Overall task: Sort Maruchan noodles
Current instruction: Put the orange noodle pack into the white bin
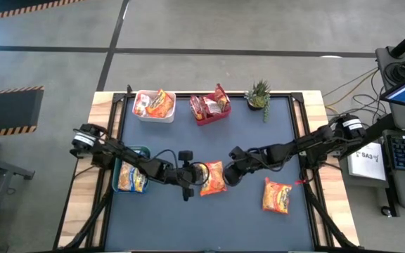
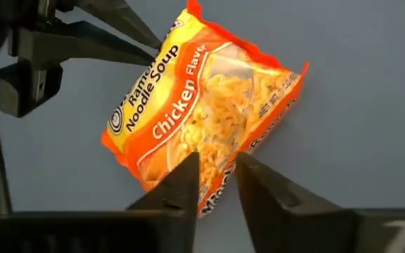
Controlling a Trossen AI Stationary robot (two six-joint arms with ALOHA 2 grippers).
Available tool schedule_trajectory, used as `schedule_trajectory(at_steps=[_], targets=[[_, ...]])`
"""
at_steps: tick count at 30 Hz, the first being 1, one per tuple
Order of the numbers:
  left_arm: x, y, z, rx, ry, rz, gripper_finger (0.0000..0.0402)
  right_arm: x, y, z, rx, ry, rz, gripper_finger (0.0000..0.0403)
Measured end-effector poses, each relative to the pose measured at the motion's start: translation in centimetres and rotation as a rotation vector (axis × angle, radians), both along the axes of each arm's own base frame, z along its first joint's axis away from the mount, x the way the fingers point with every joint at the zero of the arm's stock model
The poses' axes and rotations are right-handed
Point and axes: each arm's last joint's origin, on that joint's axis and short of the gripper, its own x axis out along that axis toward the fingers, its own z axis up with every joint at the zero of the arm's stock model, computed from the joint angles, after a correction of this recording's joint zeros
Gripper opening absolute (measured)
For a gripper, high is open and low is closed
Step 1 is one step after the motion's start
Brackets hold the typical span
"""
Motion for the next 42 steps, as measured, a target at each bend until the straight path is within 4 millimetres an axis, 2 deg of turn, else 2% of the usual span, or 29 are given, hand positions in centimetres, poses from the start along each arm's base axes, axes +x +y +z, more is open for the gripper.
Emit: schedule_trajectory(at_steps=[9, 14, 19, 30, 42], targets=[[-0.1, -0.1, 2.1, 0.002, -0.057, -0.025, 0.0038, 0.0, 0.0, -0.1, 0.028, 0.005, -0.029, 0.0233], [0.2, -0.7, 2.0, -0.11, -0.079, -0.093, 0.0038, -0.1, 0.3, -0.9, 0.027, 0.03, -0.017, 0.0278], [0.6, -0.9, 0.6, -0.142, -0.054, -0.102, 0.0038, 0.5, 0.6, -2.1, 0.028, 0.028, -0.006, 0.0285], [0.5, -0.8, -0.7, -0.192, -0.031, -0.053, 0.0038, 2.0, 0.9, -3.9, 0.023, -0.039, 0.026, 0.0286], [0.3, -0.7, -1.2, -0.186, 0.002, -0.048, 0.0038, 3.5, 1.2, -4.1, -0.014, -0.22, 0.096, 0.0286]])
